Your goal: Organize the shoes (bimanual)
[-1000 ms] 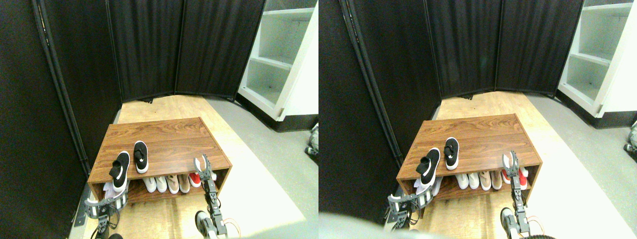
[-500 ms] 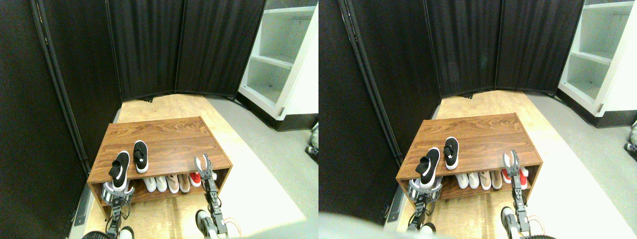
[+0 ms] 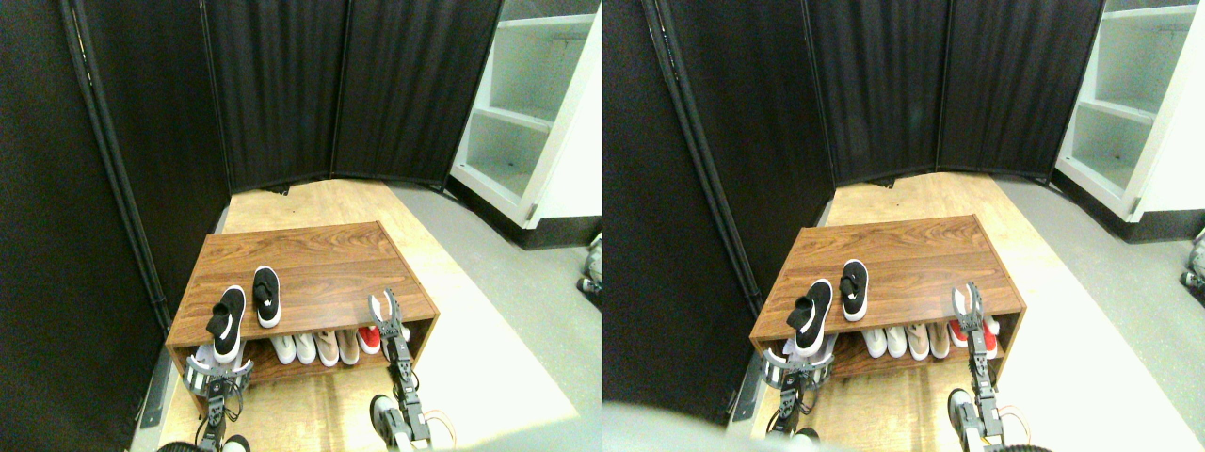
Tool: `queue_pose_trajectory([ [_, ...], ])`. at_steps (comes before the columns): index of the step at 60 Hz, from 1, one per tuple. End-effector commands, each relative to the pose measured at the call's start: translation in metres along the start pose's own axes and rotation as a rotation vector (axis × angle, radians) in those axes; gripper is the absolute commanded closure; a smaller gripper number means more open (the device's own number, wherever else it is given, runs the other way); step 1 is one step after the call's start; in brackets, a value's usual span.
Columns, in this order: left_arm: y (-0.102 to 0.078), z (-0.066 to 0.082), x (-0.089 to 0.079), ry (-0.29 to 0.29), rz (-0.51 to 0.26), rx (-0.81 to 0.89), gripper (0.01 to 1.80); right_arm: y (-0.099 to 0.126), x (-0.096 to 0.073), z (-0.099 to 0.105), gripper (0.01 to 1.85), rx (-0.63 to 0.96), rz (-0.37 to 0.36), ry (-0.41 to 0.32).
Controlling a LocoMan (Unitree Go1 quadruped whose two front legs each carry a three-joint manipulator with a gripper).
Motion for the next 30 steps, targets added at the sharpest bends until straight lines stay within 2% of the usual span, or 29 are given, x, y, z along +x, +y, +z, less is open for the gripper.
queue_pose_trajectory([
  [1, -0.005, 0.001, 0.007, 0.003, -0.001, -0.023, 0.44, 0.001, 0.002, 0.000, 1.64, 0.012, 0.024, -0.009],
  [9, -0.002, -0.001, 0.016, -0.002, 0.010, -0.033, 0.44, 0.002, 0.002, -0.001, 1.63, 0.034, 0.020, -0.002],
  [16, -0.001, -0.001, 0.025, 0.000, 0.015, -0.043, 0.34, 0.002, 0.004, -0.002, 1.62, 0.018, 0.030, -0.002],
  [30, 0.003, -0.004, 0.037, -0.012, 0.005, -0.033, 0.41, 0.003, 0.004, -0.003, 1.62, 0.029, 0.027, 0.004],
])
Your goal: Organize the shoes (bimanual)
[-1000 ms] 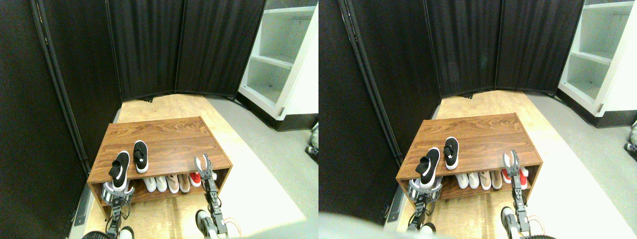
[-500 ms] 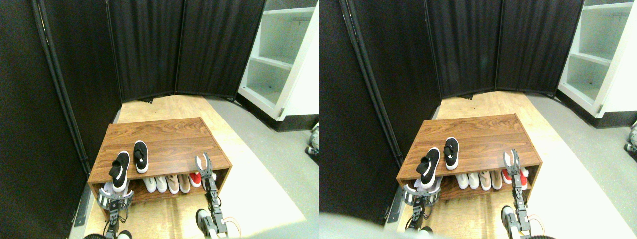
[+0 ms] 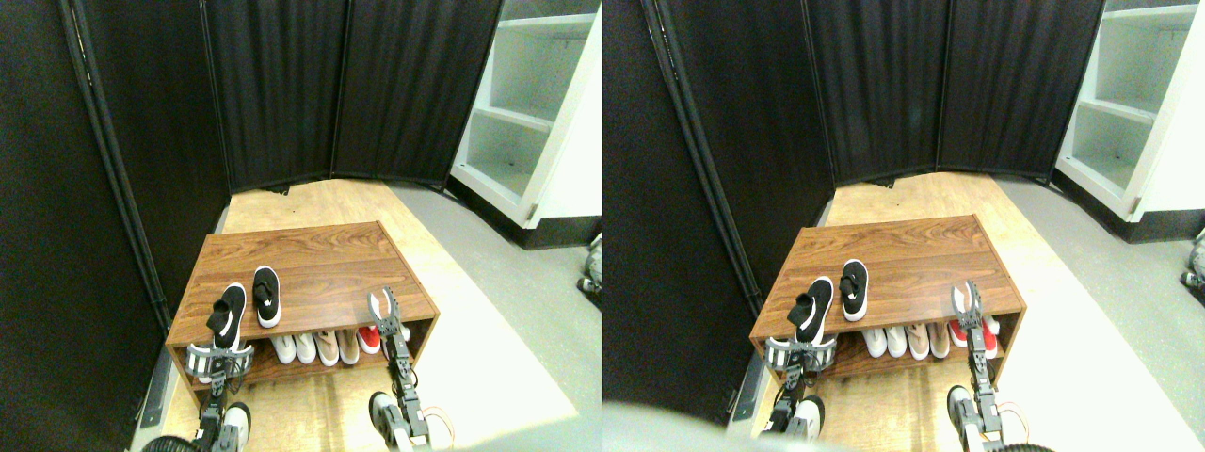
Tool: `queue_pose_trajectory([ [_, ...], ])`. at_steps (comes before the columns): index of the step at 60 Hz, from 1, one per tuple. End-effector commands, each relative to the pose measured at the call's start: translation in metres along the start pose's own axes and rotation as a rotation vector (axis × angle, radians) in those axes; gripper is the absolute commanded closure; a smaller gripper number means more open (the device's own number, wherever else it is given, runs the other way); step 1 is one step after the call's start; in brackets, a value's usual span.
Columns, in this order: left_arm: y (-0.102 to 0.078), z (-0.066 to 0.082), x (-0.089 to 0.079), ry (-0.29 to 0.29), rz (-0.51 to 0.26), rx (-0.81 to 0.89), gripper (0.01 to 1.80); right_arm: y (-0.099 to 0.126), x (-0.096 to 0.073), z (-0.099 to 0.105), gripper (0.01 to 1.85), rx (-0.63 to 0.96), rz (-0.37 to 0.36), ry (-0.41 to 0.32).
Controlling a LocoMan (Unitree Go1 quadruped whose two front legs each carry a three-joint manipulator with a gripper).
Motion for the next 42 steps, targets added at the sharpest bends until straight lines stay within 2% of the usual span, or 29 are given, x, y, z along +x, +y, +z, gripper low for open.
queue_pose_trajectory([
  [1, 0.000, -0.004, 0.007, 0.003, -0.017, 0.015, 0.41, 0.003, 0.001, -0.001, 1.62, 0.018, 0.021, -0.003],
  [11, -0.002, -0.006, 0.017, -0.023, -0.016, 0.012, 0.43, 0.003, 0.001, -0.001, 1.62, -0.018, 0.025, 0.001],
  [32, -0.009, -0.008, 0.033, -0.002, -0.006, 0.025, 0.35, 0.002, -0.001, 0.001, 1.61, -0.031, 0.022, 0.008],
  [42, -0.010, -0.007, 0.033, 0.010, -0.010, 0.014, 0.43, 0.001, -0.003, 0.003, 1.61, -0.025, 0.019, 0.004],
])
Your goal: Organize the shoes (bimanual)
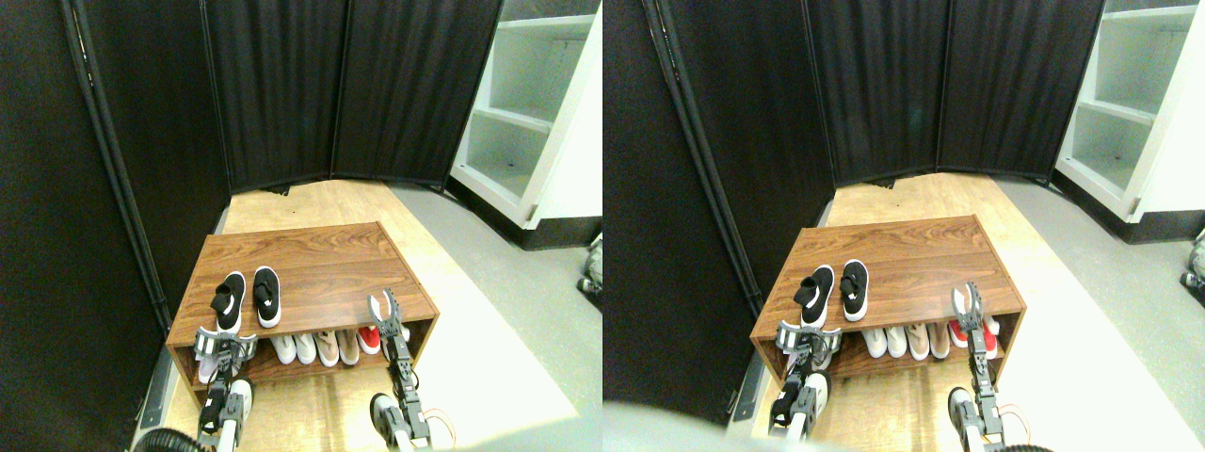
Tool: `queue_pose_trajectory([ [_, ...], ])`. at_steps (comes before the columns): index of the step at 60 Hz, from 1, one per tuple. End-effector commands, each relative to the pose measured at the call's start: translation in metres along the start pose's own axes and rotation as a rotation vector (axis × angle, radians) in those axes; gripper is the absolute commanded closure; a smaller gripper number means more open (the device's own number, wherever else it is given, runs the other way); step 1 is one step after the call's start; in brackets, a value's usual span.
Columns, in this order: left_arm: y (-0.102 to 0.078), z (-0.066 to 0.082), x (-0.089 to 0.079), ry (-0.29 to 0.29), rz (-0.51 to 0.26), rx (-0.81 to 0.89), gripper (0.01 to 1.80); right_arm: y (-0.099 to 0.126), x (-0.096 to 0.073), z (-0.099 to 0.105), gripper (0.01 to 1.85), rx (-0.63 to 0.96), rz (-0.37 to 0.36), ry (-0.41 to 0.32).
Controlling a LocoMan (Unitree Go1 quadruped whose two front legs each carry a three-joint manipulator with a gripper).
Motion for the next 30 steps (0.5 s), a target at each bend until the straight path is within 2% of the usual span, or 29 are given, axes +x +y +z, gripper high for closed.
queue_pose_trajectory([
  [1, -0.010, 0.003, 0.002, -0.028, -0.044, -0.017, 0.43, 0.004, 0.000, 0.002, 1.61, -0.003, 0.026, -0.010],
  [12, -0.004, 0.009, -0.015, -0.030, -0.053, -0.087, 0.42, 0.004, -0.001, 0.003, 1.62, -0.002, 0.017, -0.016],
  [14, -0.001, 0.012, -0.023, -0.012, -0.062, -0.105, 0.41, 0.004, -0.001, 0.003, 1.62, -0.003, 0.023, -0.022],
  [17, 0.001, 0.016, -0.033, -0.016, -0.049, -0.115, 0.37, 0.004, -0.001, 0.003, 1.61, 0.001, 0.012, -0.021],
  [22, 0.006, 0.028, -0.054, -0.025, -0.039, -0.134, 0.30, 0.004, -0.001, 0.003, 1.60, 0.019, 0.019, -0.021],
  [24, 0.007, 0.029, -0.056, -0.027, -0.043, -0.129, 0.29, 0.004, 0.000, 0.003, 1.61, 0.018, 0.020, -0.022],
  [30, 0.011, 0.053, -0.069, -0.058, -0.067, -0.109, 0.27, 0.005, 0.001, 0.003, 1.61, 0.033, 0.017, -0.021],
])
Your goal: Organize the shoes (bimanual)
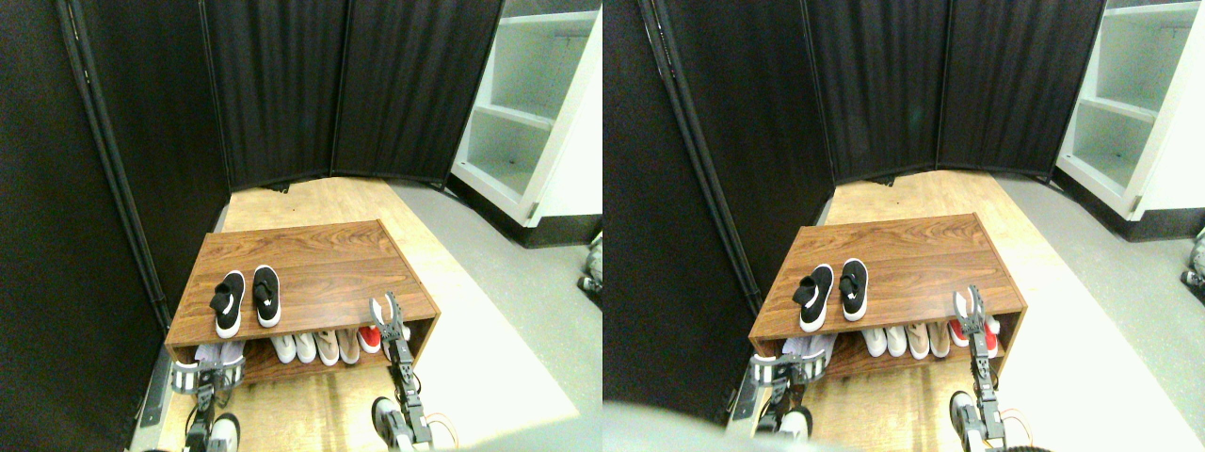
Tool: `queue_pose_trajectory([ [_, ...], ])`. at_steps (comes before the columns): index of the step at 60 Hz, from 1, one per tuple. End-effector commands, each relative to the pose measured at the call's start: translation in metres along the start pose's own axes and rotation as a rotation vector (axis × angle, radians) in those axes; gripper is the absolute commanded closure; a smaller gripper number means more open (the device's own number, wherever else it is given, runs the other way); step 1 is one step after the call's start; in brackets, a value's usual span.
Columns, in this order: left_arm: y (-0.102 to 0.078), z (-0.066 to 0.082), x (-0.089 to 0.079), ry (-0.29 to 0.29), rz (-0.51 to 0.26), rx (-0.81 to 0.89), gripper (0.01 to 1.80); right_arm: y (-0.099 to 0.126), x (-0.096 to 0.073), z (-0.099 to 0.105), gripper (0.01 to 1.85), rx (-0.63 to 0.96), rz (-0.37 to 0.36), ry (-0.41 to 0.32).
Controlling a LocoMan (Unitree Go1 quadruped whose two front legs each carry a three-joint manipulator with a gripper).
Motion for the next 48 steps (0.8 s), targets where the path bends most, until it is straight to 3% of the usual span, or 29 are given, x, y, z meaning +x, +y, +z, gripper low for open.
queue_pose_trajectory([
  [1, -0.007, 0.023, -0.012, -0.052, -0.082, -0.028, 0.33, 0.008, 0.004, 0.003, 1.60, 0.019, 0.030, -0.019],
  [6, -0.008, 0.037, -0.011, -0.118, -0.115, 0.004, 0.55, 0.009, 0.005, 0.002, 1.60, 0.028, 0.042, -0.022],
  [13, -0.013, 0.062, -0.004, -0.229, -0.178, 0.065, 1.06, 0.008, 0.005, 0.001, 1.61, 0.014, 0.056, -0.022],
  [18, -0.018, 0.074, 0.000, -0.285, -0.208, 0.095, 1.23, 0.008, 0.006, 0.001, 1.61, 0.019, 0.050, -0.022],
  [20, -0.023, 0.082, 0.003, -0.324, -0.227, 0.123, 1.42, 0.008, 0.006, 0.001, 1.61, 0.030, 0.046, -0.022],
  [23, -0.027, 0.092, 0.010, -0.311, -0.282, 0.154, 1.66, 0.007, 0.006, 0.001, 1.61, 0.034, 0.050, -0.022],
  [24, -0.027, 0.092, 0.010, -0.311, -0.282, 0.154, 1.66, 0.007, 0.006, 0.001, 1.61, 0.034, 0.050, -0.022],
  [25, -0.031, 0.096, 0.014, -0.315, -0.311, 0.177, 1.80, 0.007, 0.006, 0.001, 1.62, 0.032, 0.053, -0.023],
  [35, -0.048, 0.097, 0.036, -0.358, -0.303, 0.293, 1.80, 0.008, 0.005, 0.000, 1.59, 0.028, 0.053, -0.017],
  [48, -0.062, 0.081, 0.058, -0.282, -0.273, 0.310, 1.80, 0.008, 0.004, 0.002, 1.61, 0.021, 0.057, -0.029],
])
